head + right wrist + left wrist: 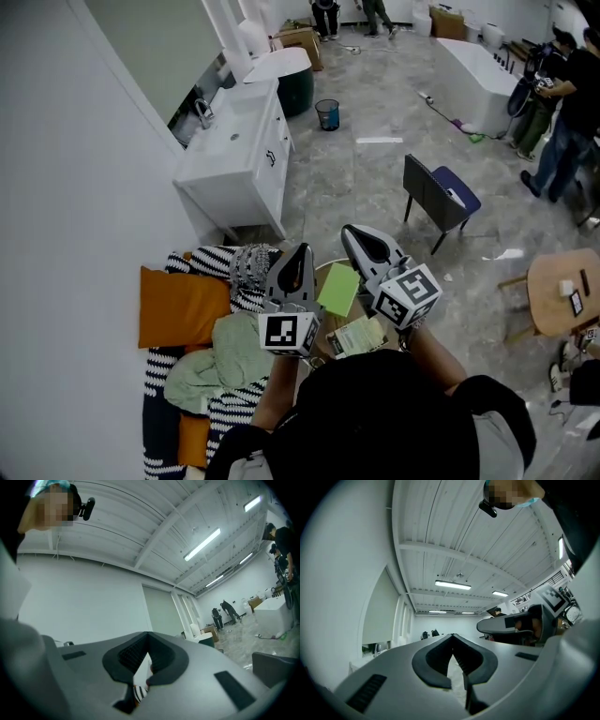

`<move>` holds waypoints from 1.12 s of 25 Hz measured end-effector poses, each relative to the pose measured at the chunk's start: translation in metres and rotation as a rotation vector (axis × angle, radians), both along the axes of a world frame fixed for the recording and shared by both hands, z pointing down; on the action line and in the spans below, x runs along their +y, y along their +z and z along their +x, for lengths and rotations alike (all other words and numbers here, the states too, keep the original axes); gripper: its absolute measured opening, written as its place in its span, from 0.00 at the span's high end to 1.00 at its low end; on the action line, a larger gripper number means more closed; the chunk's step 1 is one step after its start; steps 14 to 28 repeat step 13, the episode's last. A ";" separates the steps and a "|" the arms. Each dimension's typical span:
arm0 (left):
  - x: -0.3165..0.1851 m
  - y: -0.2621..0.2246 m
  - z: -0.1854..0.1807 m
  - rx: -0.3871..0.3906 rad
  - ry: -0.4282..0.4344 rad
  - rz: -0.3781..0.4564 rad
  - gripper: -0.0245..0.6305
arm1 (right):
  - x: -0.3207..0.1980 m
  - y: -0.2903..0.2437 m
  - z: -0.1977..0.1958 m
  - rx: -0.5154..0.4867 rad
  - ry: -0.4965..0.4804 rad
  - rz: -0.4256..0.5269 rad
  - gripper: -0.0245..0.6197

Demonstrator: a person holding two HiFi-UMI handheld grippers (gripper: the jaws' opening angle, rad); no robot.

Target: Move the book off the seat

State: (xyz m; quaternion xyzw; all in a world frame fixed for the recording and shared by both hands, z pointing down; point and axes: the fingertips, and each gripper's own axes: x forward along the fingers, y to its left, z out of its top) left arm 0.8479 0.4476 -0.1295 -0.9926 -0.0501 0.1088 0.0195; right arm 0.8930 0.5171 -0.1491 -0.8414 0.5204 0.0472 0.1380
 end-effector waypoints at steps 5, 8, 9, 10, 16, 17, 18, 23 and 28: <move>0.001 0.000 0.003 0.004 0.008 0.009 0.95 | 0.002 0.000 0.002 0.000 0.008 0.003 0.94; 0.005 -0.001 0.002 0.012 0.012 0.015 0.95 | 0.003 0.003 0.001 -0.002 0.010 0.000 0.94; 0.006 -0.002 0.002 0.015 0.013 0.019 0.95 | 0.004 0.004 0.002 -0.002 0.009 -0.001 0.94; 0.008 -0.002 0.002 0.015 0.015 0.021 0.95 | 0.005 0.004 0.002 -0.001 0.009 -0.002 0.94; 0.011 0.001 0.003 0.010 0.017 0.013 0.95 | 0.009 0.003 0.003 0.007 0.011 -0.003 0.94; 0.011 0.001 0.003 0.010 0.017 0.013 0.95 | 0.009 0.003 0.003 0.007 0.011 -0.003 0.94; 0.011 0.001 0.003 0.010 0.017 0.013 0.95 | 0.009 0.003 0.003 0.007 0.011 -0.003 0.94; 0.011 0.001 0.003 0.010 0.017 0.013 0.95 | 0.009 0.003 0.003 0.007 0.011 -0.003 0.94; 0.011 0.001 0.003 0.010 0.017 0.013 0.95 | 0.009 0.003 0.003 0.007 0.011 -0.003 0.94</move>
